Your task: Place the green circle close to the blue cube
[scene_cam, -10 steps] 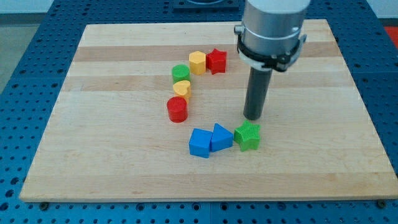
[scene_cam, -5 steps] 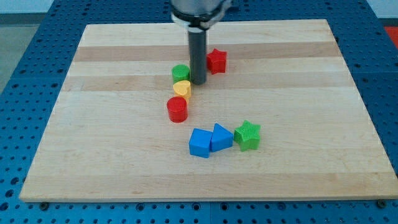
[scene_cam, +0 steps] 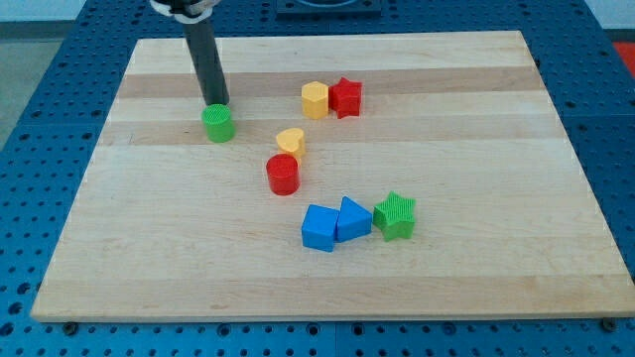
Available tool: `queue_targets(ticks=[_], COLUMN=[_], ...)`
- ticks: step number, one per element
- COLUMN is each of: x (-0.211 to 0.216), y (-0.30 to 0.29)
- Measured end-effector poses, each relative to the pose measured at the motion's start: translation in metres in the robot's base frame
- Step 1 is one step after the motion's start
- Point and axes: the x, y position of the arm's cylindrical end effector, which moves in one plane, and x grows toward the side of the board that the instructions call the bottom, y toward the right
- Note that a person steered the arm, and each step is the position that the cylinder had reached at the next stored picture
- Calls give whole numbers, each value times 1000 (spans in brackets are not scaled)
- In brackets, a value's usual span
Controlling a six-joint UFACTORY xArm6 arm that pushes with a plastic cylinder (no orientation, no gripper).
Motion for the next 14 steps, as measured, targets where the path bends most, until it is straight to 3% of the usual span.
queue_targets(ticks=[8, 9, 10, 11, 14], x=[193, 156, 122, 117, 160], y=[5, -22, -1, 24, 55])
